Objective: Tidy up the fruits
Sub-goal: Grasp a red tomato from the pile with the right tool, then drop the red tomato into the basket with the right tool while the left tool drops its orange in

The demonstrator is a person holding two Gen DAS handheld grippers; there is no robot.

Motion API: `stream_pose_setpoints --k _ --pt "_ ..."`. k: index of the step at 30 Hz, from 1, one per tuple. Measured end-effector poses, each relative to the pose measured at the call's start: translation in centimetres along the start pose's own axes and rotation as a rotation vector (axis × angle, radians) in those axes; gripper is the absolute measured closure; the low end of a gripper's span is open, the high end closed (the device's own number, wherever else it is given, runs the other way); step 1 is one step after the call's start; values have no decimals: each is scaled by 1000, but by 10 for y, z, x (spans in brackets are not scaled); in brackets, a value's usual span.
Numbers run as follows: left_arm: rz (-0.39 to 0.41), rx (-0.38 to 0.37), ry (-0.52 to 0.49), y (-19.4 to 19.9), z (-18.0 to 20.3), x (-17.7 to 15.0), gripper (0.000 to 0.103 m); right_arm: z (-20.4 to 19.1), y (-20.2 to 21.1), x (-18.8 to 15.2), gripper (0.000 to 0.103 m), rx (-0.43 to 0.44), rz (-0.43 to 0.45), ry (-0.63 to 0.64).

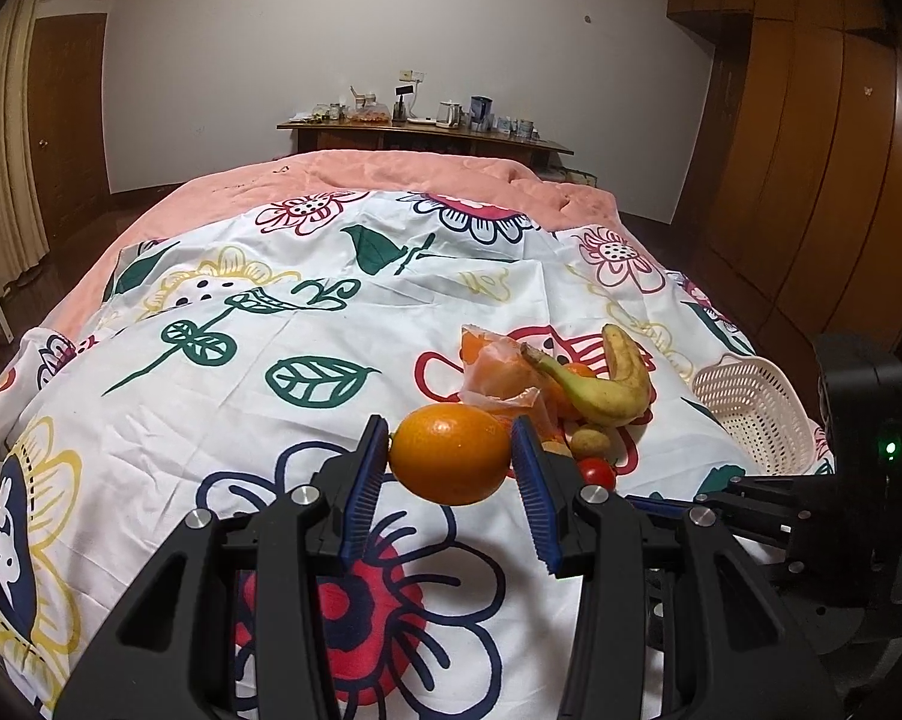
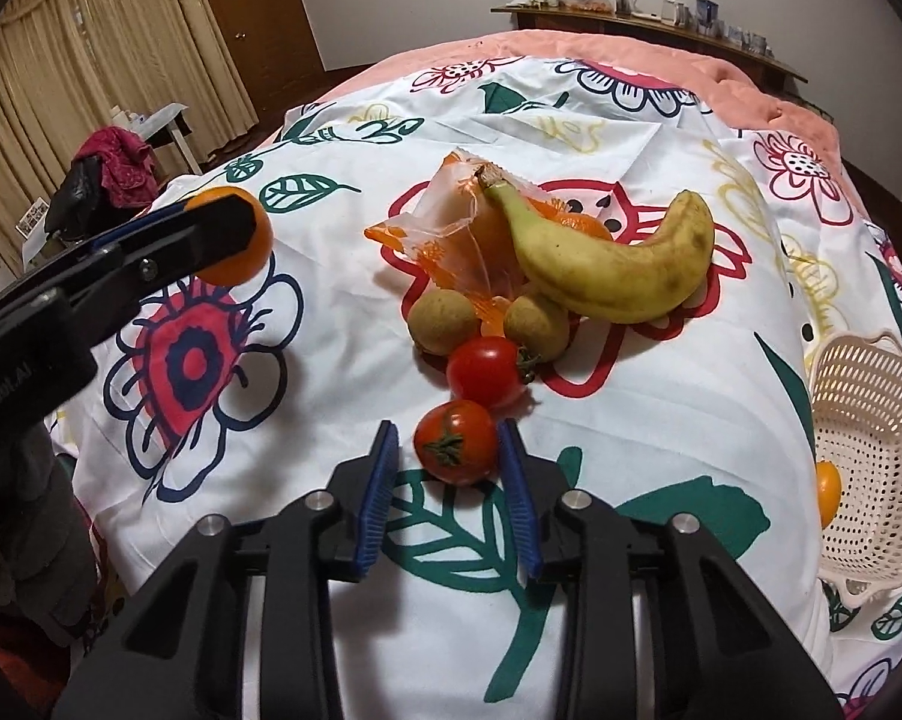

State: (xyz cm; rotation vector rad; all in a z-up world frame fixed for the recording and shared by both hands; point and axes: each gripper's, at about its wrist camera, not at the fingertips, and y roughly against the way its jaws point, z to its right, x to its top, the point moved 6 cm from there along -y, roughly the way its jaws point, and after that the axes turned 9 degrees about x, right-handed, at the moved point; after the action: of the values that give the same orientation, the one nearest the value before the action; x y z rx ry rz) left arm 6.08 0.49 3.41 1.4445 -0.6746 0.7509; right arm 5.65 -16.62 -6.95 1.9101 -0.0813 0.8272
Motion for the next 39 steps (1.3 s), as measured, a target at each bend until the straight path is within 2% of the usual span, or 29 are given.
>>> stream_pose_setpoints --k 6,14,21,27,33,39 --pt "-1 -1 -4 -1 2 -1 59 2 7 -2 75 10 31 -18" --pt "14 20 -24 2 7 -1 59 4 38 1 75 -16 122 -16" --pt "32 28 -49 6 14 0 59 28 71 -1 75 -50 213 -79" --pt "29 28 -71 6 22 -1 59 66 99 -7 75 -105 281 -161" --pt "38 34 -92 8 30 -1 59 120 126 -21 75 -200 340 -271" --pt "40 36 -114 10 38 -2 59 165 136 -38 75 -258 360 -367"
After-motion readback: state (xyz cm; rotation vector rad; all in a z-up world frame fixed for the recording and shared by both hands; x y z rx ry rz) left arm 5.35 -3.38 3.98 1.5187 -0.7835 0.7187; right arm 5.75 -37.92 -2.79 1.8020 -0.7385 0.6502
